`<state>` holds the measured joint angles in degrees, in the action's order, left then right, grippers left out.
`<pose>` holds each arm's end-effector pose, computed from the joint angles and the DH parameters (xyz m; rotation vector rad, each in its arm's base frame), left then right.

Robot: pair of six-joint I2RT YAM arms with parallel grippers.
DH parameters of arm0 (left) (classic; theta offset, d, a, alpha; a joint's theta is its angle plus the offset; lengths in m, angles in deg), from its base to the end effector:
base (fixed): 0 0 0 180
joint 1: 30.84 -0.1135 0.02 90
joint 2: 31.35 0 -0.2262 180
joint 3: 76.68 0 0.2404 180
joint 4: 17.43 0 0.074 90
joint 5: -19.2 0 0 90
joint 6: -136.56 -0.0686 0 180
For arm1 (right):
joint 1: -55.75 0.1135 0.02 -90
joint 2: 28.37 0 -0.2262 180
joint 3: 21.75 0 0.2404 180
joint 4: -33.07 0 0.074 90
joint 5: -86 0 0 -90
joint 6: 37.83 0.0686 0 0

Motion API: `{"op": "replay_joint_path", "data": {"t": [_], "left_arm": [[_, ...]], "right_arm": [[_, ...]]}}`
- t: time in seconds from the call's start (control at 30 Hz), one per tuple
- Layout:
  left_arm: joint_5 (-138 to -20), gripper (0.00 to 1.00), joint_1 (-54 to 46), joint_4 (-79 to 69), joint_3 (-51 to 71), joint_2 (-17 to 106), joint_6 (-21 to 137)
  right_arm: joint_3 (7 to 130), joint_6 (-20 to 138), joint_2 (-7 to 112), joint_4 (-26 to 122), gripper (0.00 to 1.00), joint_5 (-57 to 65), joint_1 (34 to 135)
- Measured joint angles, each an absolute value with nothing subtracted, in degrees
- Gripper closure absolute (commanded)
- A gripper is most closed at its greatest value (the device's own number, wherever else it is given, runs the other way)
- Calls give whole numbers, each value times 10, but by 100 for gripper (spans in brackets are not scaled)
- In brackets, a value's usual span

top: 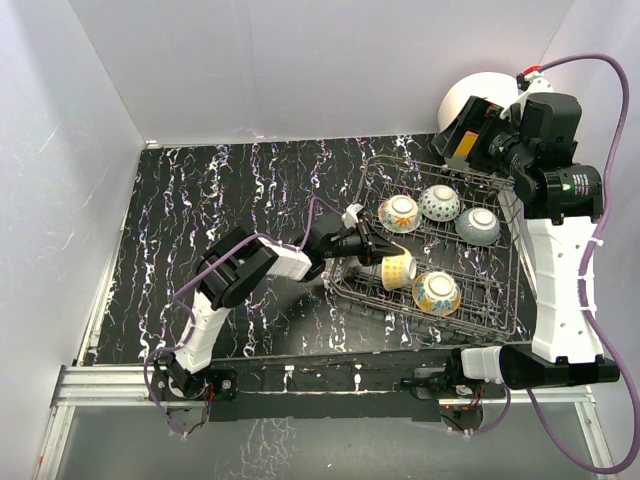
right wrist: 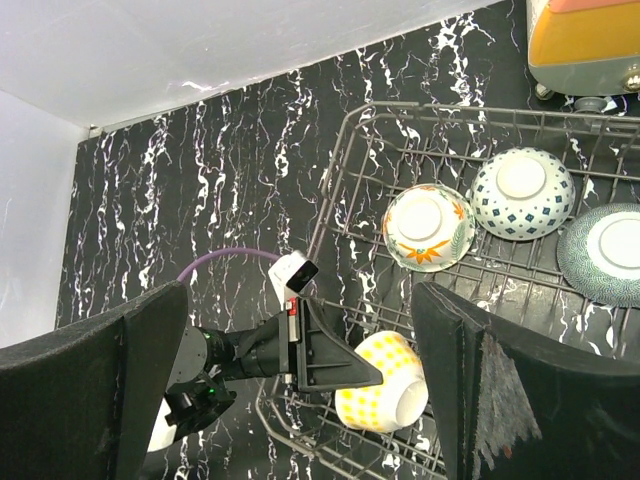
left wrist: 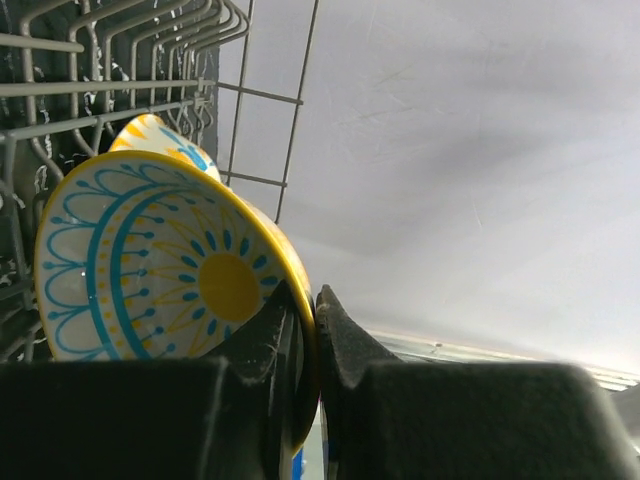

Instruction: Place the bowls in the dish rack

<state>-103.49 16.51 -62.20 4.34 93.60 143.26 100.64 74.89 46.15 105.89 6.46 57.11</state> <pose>0.2806 -0.3593 0.1341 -0.3067 2.1542 -2.2018 0.2488 0.0184 0.4501 0.2590 2.0107 0.4504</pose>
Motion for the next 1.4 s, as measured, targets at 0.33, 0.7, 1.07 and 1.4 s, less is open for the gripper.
{"op": "replay_joint_path", "data": {"t": [0.33,0.7,1.07,1.4], "left_arm": [[-1085,87,145,-586,-11,894,1384],[-1116,61,125,-547,-22,882,1328],[-1112,54,91,-407,-13,845,1241],[-1071,51,64,-236,48,844,1141]], "right_arm": [[994,748,463,1059,1,65,571],[989,748,463,1060,1,69,571],[987,749,464,1060,1,77,571],[982,749,467,1060,1,81,571]]}}
